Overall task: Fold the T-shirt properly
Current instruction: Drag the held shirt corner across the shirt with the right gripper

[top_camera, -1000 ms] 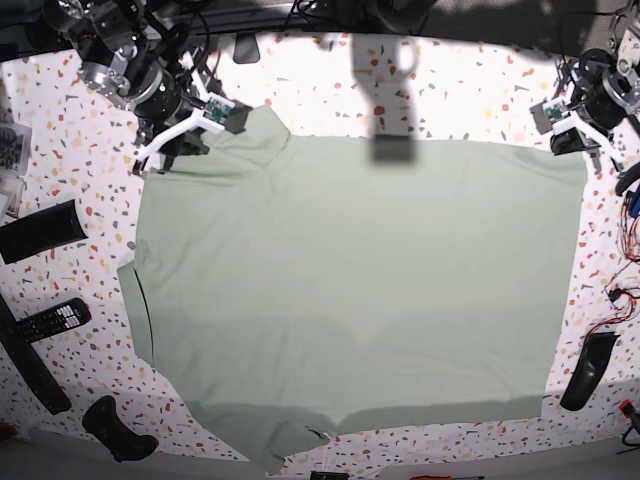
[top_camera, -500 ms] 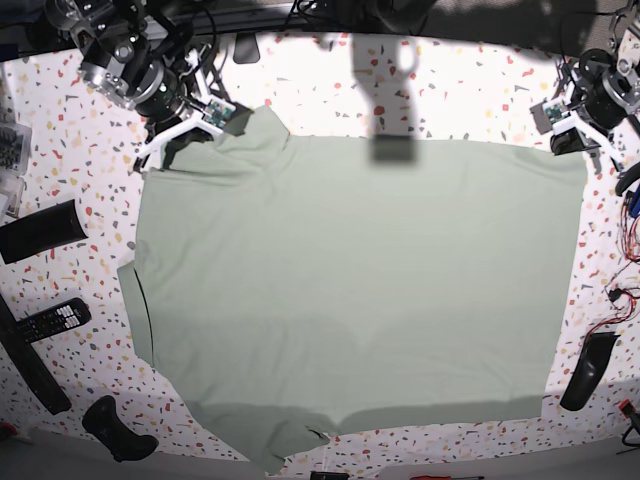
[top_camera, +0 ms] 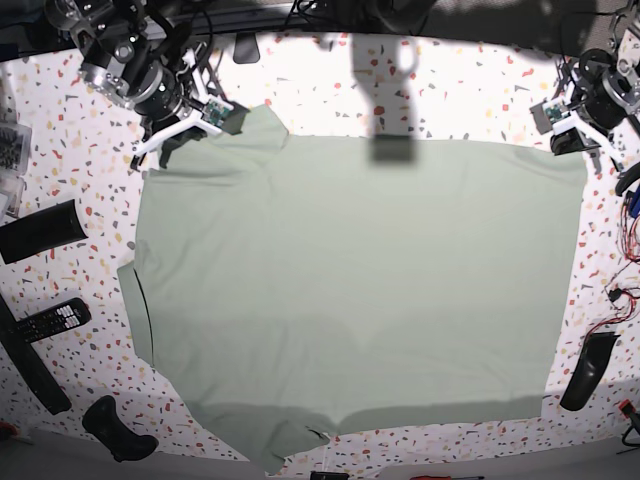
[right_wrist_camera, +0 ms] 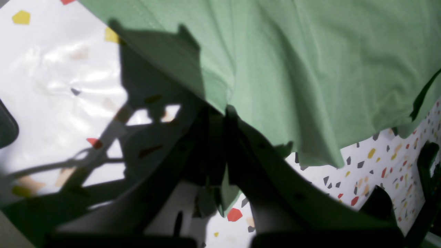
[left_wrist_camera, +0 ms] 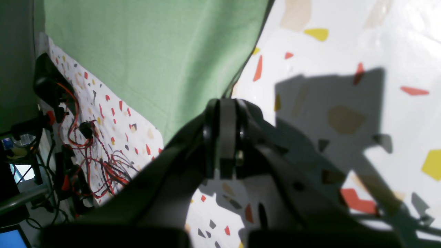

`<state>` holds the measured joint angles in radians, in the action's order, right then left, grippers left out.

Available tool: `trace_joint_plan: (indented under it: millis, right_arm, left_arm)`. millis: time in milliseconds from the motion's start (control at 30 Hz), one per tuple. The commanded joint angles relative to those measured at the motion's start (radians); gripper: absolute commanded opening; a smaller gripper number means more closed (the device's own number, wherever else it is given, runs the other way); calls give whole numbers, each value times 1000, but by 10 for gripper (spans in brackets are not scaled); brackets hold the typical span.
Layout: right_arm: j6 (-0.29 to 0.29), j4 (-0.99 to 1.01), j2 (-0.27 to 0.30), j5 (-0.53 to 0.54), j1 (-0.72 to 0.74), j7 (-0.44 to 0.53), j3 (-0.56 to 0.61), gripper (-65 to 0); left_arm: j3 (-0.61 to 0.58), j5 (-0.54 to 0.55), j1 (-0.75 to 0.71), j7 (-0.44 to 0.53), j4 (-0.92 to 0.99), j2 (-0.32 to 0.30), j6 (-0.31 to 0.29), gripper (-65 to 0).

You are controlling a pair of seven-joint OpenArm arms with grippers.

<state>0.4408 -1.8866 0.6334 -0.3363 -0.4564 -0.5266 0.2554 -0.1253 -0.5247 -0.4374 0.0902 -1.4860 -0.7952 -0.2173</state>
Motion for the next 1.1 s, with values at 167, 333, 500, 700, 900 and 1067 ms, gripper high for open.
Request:
trace_joint_plan:
  millis: [167,333,500,700,900,1067]
  right_arm:
    - [-95,-36,13,-1,5,-40,-6,-650]
    - [-117,-77,13,-3,18,-40,-6,-650]
    - [-138,-77,12,0,69,-43,-6,-650]
    - [-164,-77,12,4,179,-43,-6,-650]
    - [-161,-47,11,135,297,-41,-6,-650]
    - [-160,50,-8,146,414,-31,-6,-650]
  left_arm:
    - [7,1,4,4,-60,-21,10,-650]
    - [7,1,9,-53,-121,-21,10,-650]
    - [7,1,31,-180,-155,-23,12,-650]
    - [7,2,98,-201,-158,-22,12,-650]
    - [6,171,175,-198,-157,-19,12,-650]
    - [6,276,214,-194,-157,-11,12,-650]
